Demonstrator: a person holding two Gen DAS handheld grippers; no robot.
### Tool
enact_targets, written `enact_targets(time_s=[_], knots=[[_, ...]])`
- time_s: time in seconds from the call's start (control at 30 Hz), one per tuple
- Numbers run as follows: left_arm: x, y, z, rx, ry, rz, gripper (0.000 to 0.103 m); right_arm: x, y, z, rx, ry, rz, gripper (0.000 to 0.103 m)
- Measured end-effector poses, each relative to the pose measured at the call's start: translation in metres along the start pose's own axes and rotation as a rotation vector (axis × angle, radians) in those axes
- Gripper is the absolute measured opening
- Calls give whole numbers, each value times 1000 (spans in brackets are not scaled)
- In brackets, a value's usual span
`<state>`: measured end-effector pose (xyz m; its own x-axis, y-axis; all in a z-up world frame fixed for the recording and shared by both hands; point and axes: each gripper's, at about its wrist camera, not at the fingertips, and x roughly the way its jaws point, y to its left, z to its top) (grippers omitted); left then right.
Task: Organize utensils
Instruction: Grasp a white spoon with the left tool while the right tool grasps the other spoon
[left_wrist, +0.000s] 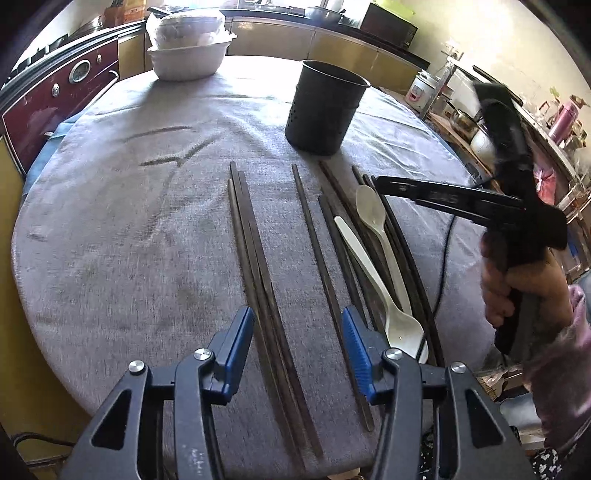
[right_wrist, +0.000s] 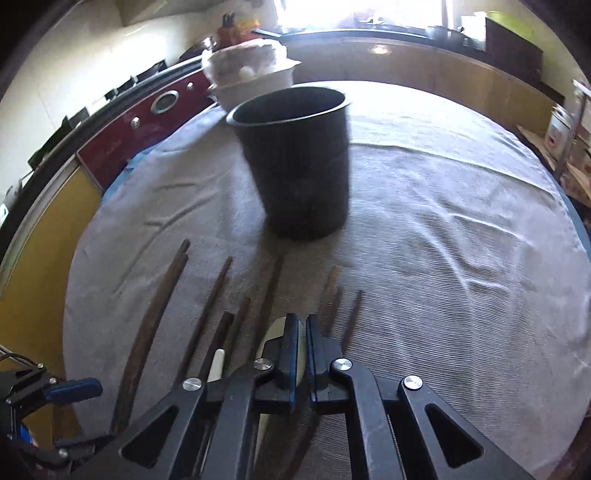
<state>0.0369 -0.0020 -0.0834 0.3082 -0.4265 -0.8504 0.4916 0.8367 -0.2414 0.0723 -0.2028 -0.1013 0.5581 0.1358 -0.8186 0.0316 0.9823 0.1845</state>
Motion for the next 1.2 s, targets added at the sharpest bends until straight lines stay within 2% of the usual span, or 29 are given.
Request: enact_targets(time_s=[0.17,0.33,0.4,0.47,0.57,0.63,0.67,0.77,0.8,0.87,0.93,1.07,1.2], knots=[[9,2,15,-52,21,-38,51,-12,-15,-3,49,-32,22,4],[32,-25,36,-2,61,-63,51,-18,-25,-14,97,-46,54,4],[51,-32,43,6,123,-49,51,-21,-34,-20,134,-36,67,5],[55,-41,48,31,113,-42,50,-25,-45,-27,175,-34,73,6],[61,-50,53,54,120,-31,43,-32,-58,-35,205,-47,61,7],[62,-50,54,73,109,-3,27,-36,-65,-39,226,-41,70,10],[62,-48,54,73,104,7,23,-37,-67,-39,231,-37,76,14],[60,-34,55,30,108,-51,20,-40,-62,-38,221,-41,112,25],[60,-30,56,23,107,-57,15,-39,-58,-37,210,-41,116,26],[58,-26,57,27,92,-62,11,-35,-48,-32,180,-32,129,27],[56,-19,58,31,88,-47,11,-29,-39,-28,156,-19,139,27],[46,-4,63,19,59,-62,11,-18,-20,-17,102,5,140,27],[36,3,68,9,35,-76,11,-5,-3,-10,45,35,107,27]])
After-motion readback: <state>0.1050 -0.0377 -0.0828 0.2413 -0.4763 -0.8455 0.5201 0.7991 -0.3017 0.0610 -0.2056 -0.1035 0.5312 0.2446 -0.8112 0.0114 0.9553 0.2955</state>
